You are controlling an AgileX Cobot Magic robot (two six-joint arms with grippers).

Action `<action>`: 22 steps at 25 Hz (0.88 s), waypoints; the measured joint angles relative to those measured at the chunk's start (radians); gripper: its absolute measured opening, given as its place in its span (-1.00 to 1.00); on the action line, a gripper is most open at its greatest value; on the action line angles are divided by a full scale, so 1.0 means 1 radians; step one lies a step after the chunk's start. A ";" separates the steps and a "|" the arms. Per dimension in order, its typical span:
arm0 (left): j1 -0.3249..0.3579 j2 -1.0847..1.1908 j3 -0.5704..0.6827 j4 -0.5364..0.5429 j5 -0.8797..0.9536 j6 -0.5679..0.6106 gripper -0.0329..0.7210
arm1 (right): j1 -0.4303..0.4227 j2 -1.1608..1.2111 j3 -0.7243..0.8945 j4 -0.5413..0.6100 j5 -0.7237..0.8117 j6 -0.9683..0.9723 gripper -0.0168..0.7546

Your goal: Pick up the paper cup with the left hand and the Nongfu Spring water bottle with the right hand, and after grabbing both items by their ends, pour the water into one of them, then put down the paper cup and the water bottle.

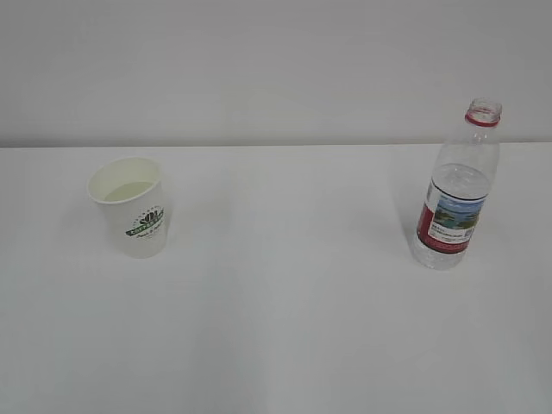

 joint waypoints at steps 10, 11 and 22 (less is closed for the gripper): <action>0.000 0.000 0.014 0.000 -0.052 -0.007 0.31 | 0.000 0.000 0.030 0.002 -0.084 0.008 0.56; 0.000 0.000 0.018 0.000 -0.055 -0.007 0.31 | 0.000 0.000 0.031 0.002 -0.087 0.008 0.56; 0.000 0.000 0.039 -0.002 -0.106 -0.026 0.31 | 0.000 0.000 0.036 0.002 -0.092 0.009 0.57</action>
